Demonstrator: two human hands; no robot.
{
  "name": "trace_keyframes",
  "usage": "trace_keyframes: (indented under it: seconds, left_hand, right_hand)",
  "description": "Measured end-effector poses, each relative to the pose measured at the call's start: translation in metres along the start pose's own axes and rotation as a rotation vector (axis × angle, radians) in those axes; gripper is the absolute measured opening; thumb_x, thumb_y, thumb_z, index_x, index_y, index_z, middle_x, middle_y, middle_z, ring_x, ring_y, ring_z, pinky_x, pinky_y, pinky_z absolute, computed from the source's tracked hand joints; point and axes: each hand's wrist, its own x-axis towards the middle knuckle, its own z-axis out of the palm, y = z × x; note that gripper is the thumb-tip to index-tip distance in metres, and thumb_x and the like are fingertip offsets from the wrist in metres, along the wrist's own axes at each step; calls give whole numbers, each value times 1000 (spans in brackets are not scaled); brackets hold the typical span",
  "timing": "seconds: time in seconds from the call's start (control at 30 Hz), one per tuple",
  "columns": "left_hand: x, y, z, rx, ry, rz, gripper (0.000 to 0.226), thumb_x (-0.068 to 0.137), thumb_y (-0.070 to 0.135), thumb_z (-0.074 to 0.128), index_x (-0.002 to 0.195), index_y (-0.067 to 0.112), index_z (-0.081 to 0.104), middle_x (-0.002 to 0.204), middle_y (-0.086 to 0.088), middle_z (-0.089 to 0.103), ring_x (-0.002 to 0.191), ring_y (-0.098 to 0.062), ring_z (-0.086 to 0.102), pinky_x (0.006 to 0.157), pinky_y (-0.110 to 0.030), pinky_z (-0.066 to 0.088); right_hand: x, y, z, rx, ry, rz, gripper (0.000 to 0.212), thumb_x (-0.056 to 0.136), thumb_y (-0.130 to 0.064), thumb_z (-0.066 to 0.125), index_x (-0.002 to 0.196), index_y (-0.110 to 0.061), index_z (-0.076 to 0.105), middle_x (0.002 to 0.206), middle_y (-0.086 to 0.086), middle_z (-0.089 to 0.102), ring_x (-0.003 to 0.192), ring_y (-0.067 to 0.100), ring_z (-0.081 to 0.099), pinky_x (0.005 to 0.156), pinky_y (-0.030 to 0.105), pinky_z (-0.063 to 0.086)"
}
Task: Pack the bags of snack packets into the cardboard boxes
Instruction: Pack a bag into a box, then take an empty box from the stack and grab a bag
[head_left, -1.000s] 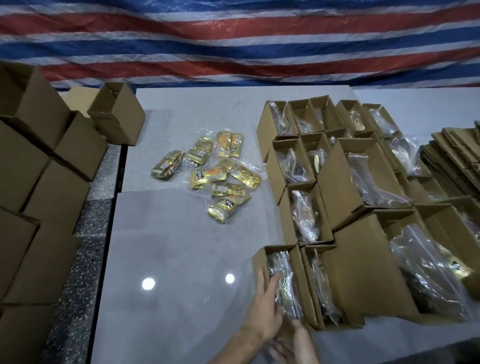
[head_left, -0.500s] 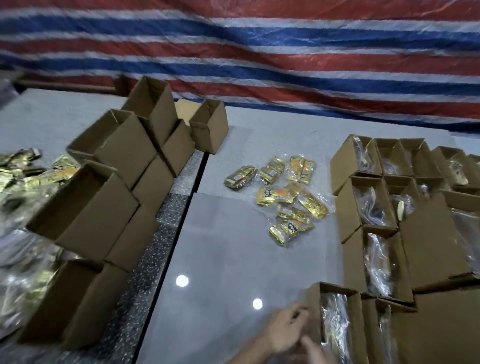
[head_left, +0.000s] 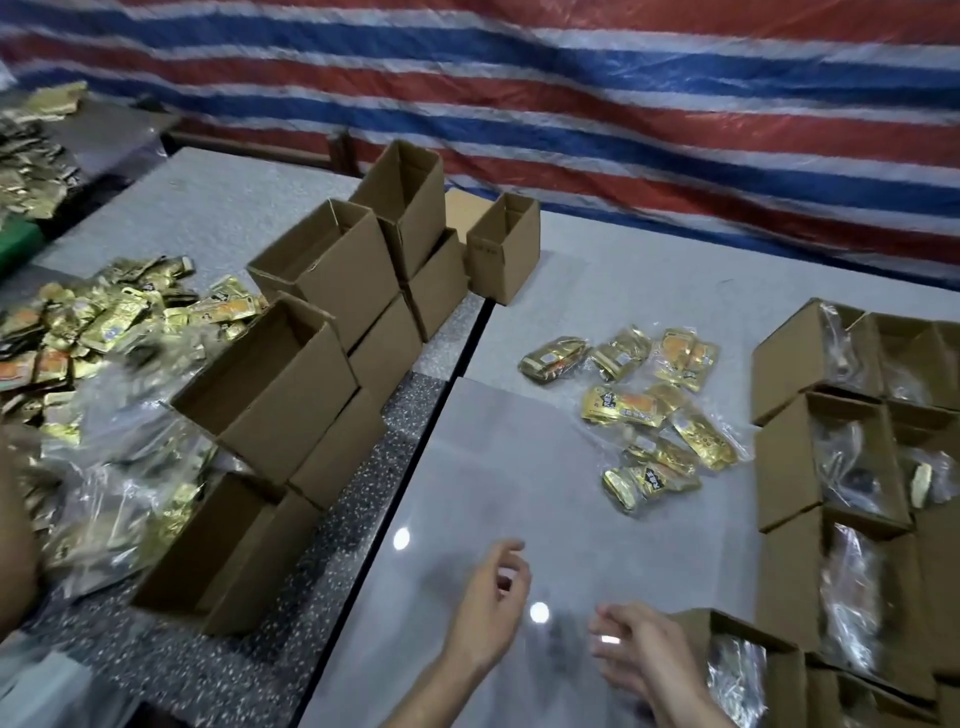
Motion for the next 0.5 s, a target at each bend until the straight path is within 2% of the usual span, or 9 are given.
trace_keyframes:
  seconds: [0.1,0.17,0.23,0.37,0.5]
  left_hand:
    - [-4,2,-61,238,257,182,34,95,20,59,124,37,55,107,14,63,92,-1,59,80,-25,50]
    - [-3,13,-103,491,487,343,35,91,17,62,125,24,61,113,7,63,102,-10,57,86,-27,43]
    - [3,30,-139,664,683,425,38,85,12,69,122,18,63,117,-3,61,110,-20,53,94,-32,36]
    - [25,62,-199,836,872,409,51,82,15,74,130,13,58,130,-13,54,126,-33,42,107,-52,26]
    - [47,74,-230,887,899,199,55,83,26,75,133,20,54,138,-13,50,139,-40,27,112,-65,5]
  right_hand:
    - [-2,-23,8,7,24,-39,16,98,-5,53,87,-4,65,66,10,69,48,22,59,43,23,47]
    - [-3,-20,12,-12,1,-63,14,97,-5,54,90,-4,66,72,12,69,51,24,60,48,25,47]
    - [-2,-26,15,-18,-2,-66,16,97,-6,54,90,-3,68,73,13,70,55,26,61,53,28,48]
    - [-4,-32,16,-11,22,-117,16,96,-5,54,91,-2,69,71,10,72,59,27,63,55,30,51]
    - [-9,-36,10,25,41,-153,15,95,-5,55,91,-2,69,74,12,74,61,27,64,55,30,51]
